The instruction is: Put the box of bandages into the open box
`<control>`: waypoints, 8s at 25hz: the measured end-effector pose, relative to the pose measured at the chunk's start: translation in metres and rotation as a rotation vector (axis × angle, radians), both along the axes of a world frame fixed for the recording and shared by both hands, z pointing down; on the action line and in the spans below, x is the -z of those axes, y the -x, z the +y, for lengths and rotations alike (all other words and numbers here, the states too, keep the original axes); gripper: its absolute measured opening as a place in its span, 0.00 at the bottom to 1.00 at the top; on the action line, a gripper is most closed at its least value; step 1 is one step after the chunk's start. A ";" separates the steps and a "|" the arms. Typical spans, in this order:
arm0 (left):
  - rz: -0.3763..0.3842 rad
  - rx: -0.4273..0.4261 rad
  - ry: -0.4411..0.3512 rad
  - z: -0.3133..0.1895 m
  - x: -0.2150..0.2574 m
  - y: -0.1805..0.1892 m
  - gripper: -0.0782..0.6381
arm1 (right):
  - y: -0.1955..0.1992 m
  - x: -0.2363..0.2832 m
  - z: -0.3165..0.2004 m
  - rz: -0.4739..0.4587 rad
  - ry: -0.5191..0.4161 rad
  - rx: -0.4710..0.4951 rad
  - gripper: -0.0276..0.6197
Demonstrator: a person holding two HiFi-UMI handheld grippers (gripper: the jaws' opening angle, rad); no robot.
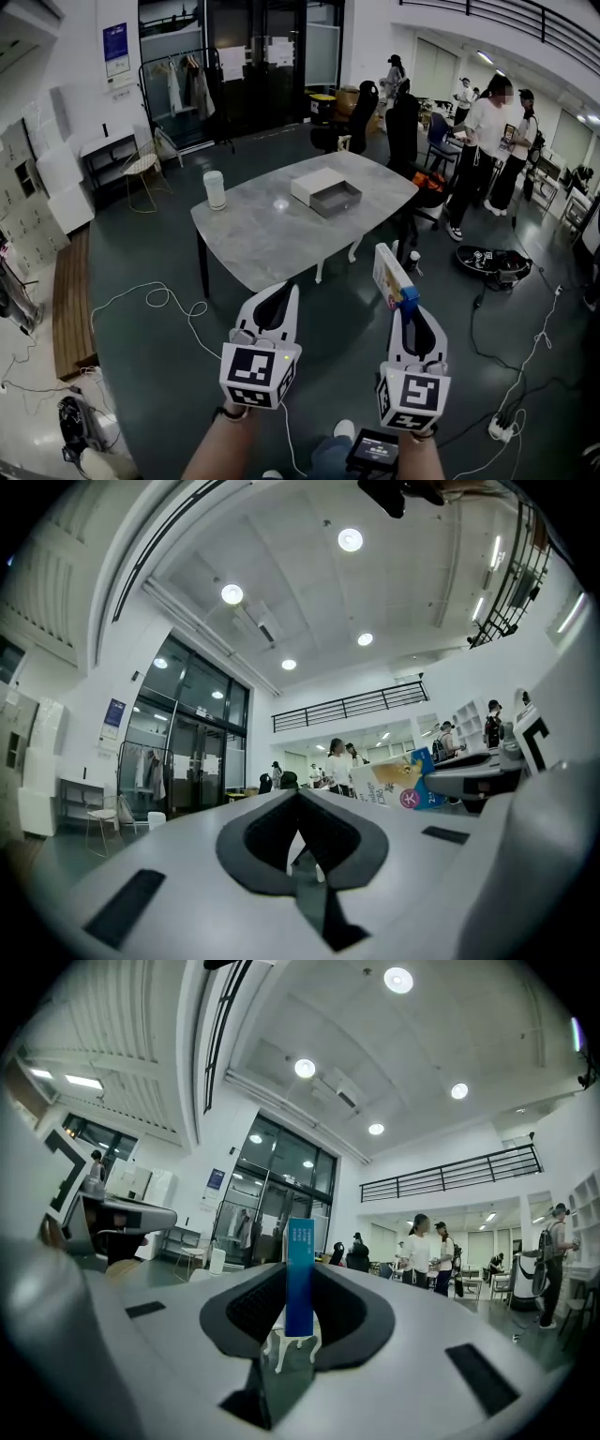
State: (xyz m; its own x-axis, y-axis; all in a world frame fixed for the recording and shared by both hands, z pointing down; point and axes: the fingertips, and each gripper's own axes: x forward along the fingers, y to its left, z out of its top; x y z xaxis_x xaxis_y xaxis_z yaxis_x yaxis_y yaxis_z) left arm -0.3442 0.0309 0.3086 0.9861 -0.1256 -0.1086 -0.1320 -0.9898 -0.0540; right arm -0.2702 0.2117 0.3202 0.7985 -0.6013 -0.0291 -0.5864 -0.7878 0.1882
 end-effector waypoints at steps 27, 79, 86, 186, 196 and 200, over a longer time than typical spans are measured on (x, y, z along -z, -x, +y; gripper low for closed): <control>-0.006 0.115 0.015 0.003 0.004 -0.234 0.12 | -0.245 -0.004 -0.026 -0.045 0.015 0.197 0.20; -0.112 0.629 0.161 -0.281 -0.067 -0.452 0.12 | -0.560 -0.058 -0.342 -0.155 0.208 0.665 0.20; -0.128 0.751 0.205 -0.291 -0.089 -0.461 0.12 | -0.588 -0.081 -0.368 -0.203 0.247 0.782 0.20; -0.350 0.996 0.315 -0.318 -0.160 -0.420 0.12 | -0.572 -0.301 -0.441 -0.967 0.931 0.971 0.35; -0.314 0.949 0.272 -0.318 -0.143 -0.451 0.12 | -0.594 -0.265 -0.442 -0.832 0.841 0.972 0.09; -0.290 0.933 0.249 -0.320 -0.133 -0.460 0.12 | -0.598 -0.241 -0.449 -0.768 0.766 1.000 0.08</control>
